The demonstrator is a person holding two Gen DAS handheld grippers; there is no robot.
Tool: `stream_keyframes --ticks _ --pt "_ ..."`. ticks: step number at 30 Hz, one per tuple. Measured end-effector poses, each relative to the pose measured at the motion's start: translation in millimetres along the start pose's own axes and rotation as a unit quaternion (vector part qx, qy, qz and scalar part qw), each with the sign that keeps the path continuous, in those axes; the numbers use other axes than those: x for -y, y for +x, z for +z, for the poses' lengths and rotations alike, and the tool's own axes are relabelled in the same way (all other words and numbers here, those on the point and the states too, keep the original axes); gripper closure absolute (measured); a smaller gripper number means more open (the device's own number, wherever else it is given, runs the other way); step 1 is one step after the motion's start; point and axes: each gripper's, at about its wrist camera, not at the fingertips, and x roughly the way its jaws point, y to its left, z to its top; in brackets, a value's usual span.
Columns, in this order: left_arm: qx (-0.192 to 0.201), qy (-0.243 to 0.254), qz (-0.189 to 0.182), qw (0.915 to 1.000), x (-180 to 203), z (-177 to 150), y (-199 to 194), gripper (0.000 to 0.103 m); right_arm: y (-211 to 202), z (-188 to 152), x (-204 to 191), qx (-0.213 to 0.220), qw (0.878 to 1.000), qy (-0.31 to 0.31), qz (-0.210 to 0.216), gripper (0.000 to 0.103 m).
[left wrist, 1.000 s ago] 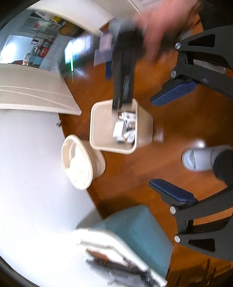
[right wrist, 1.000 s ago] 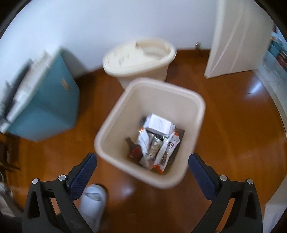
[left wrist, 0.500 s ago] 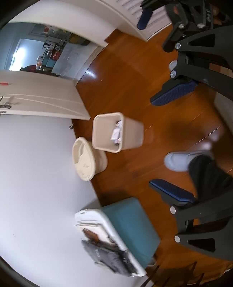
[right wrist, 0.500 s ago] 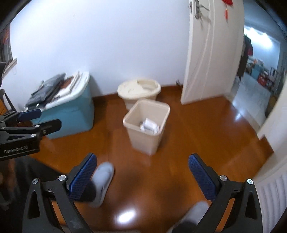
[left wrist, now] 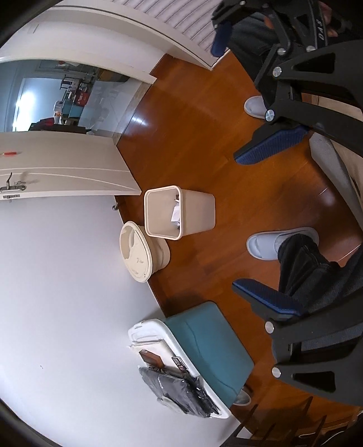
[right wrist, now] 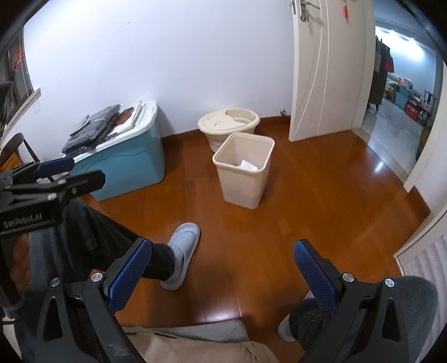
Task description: Collect trash
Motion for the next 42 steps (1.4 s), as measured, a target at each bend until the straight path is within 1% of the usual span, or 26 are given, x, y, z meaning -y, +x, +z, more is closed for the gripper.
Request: stream_keyframes --ticks 8,13,23,28,32,42 --pt "0.003 -0.018 -0.023 0.9996 -10 1 -2 0.019 2 7 -12 -0.002 1.000 -0.015 0.001 0.000" --pt "-0.007 -0.033 -0.031 0.9990 -15 2 3 0.019 7 6 -9 -0.009 1.000 -0.014 0.002 0.000" --pt "-0.008 -0.029 -0.036 0.9989 -13 3 3 0.019 16 5 -2 -0.021 1.000 -0.009 0.000 0.000" --pt "-0.002 -0.019 -0.019 0.9996 -8 4 1 0.019 17 4 -1 -0.021 1.000 -0.009 0.002 0.000" --pt "-0.003 -0.025 -0.025 0.9994 -9 4 0 0.019 17 2 -2 -0.019 1.000 -0.009 0.002 0.000" --pt "-0.003 -0.024 -0.024 0.9994 -10 4 -1 0.019 18 -1 -3 -0.023 1.000 -0.012 0.002 0.000"
